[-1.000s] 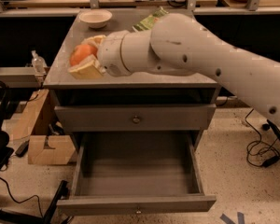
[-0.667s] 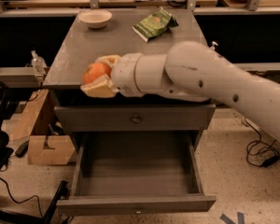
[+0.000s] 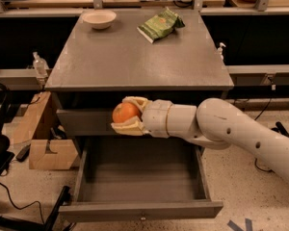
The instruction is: Place orange into middle drawer
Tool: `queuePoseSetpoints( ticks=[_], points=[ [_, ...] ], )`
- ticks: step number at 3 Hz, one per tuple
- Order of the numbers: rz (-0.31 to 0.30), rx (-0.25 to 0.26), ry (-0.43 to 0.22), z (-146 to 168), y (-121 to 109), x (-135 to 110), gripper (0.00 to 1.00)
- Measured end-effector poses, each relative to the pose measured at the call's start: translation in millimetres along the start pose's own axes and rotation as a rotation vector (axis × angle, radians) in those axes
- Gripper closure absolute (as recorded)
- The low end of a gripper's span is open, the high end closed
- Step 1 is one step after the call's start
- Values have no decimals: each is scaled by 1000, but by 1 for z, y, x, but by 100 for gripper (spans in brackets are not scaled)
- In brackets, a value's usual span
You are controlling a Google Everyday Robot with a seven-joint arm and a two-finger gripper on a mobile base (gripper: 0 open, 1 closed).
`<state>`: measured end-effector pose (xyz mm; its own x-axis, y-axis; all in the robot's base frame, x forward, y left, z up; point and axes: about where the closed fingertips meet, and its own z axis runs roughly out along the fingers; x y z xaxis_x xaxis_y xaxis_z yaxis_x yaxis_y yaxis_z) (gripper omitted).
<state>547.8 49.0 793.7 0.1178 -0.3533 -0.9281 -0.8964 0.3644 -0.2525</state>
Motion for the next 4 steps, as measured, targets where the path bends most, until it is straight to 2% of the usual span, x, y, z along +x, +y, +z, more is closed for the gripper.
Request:
queuePoseSetpoints(
  ticks=[1, 2, 3, 4],
  points=[
    [30, -51, -37, 9, 4, 56, 100],
    [90, -93, -47, 17, 10, 110, 100],
    [90, -98, -49, 19, 11, 111, 100],
    [96, -156, -66, 46, 27, 124, 100]
  ],
)
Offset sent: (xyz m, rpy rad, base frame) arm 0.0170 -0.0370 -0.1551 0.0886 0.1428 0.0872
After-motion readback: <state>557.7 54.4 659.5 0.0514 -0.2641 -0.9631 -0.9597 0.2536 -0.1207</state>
